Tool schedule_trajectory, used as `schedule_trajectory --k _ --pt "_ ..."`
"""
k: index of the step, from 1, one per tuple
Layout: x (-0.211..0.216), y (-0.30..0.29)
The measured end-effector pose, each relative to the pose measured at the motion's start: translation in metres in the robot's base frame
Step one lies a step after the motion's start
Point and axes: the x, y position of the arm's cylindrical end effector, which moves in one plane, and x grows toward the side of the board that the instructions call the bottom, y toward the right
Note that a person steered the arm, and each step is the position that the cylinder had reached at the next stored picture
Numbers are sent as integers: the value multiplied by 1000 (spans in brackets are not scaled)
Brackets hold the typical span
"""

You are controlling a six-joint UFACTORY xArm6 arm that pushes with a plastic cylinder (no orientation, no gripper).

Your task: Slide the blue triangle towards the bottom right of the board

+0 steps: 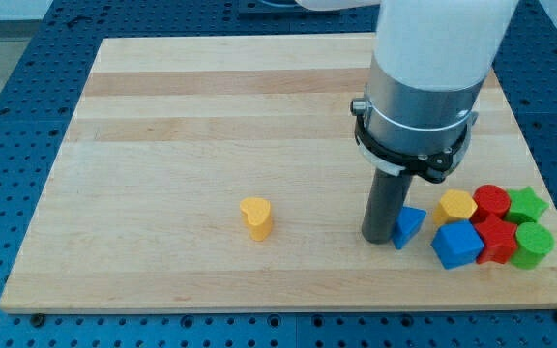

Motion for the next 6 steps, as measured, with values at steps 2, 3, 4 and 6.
schedule_trajectory --k 2,3,4,6 --pt "0 11" --pt "-1 13" --pt "-1 18" --pt "0 28"
